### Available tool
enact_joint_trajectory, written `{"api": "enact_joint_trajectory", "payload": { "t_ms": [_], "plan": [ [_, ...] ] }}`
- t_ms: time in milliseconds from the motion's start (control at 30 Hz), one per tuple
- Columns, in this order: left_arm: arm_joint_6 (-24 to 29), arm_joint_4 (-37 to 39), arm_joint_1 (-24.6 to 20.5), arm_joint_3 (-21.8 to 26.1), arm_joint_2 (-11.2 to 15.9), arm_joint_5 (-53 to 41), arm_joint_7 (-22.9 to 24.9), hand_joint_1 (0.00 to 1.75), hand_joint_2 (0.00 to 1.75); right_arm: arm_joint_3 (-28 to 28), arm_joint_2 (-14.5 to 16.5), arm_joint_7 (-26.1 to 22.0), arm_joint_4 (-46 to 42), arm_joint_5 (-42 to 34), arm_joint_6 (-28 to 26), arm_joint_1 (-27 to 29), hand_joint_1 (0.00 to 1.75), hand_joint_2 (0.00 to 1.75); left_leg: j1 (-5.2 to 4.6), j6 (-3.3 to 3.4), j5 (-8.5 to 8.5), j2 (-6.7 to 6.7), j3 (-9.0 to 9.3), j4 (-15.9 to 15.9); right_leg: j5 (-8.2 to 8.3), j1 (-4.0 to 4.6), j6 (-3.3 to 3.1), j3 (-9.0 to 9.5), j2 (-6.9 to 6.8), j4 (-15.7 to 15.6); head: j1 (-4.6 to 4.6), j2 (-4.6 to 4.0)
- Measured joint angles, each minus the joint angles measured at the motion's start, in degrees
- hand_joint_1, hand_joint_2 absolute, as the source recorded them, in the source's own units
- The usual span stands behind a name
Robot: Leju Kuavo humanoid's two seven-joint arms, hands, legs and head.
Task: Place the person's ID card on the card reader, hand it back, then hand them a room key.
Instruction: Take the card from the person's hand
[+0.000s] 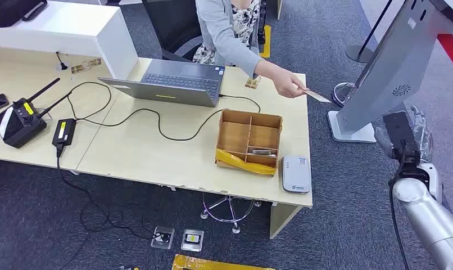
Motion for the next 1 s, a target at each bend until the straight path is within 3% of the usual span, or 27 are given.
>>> {"api": "enact_joint_trajectory", "payload": {
  "t_ms": [267, 533, 1000],
  "plan": [
    [-2.05, 0.0, -0.08, -0.78, 0.48, -1.08, -0.96, 0.0, 0.0, 5.67, 4.46, 8.45, -7.18, 19.56, 0.59, -0.63, 0.0, 1.75, 0.07, -0.05, 0.03, -0.04, 0.02, 0.0, -0.02, 0.07, -0.03, -0.03, -0.04, 0.0, 0.01, 0.0],
    [-2.51, 0.0, 0.0, -1.02, 0.89, -1.24, -2.23, 0.0, 0.0, 7.57, 6.96, 7.46, -12.27, 18.18, 2.74, 1.54, 0.0, 1.75, 0.06, -0.07, 0.03, -0.03, 0.0, 0.0, -0.03, 0.06, -0.04, -0.06, -0.01, -0.01, 0.01, 0.0],
    [-4.57, 0.01, 0.06, -1.82, 1.68, -2.33, -3.24, 0.0, 0.0, 6.9, 7.82, 10.12, -18.45, 21.34, 5.22, 5.18, 0.0, 1.75, 0.07, -0.08, 0.02, -0.01, 0.0, 0.0, -0.03, 0.06, -0.04, -0.09, 0.06, -0.02, 0.01, 0.0]
  ]
}}
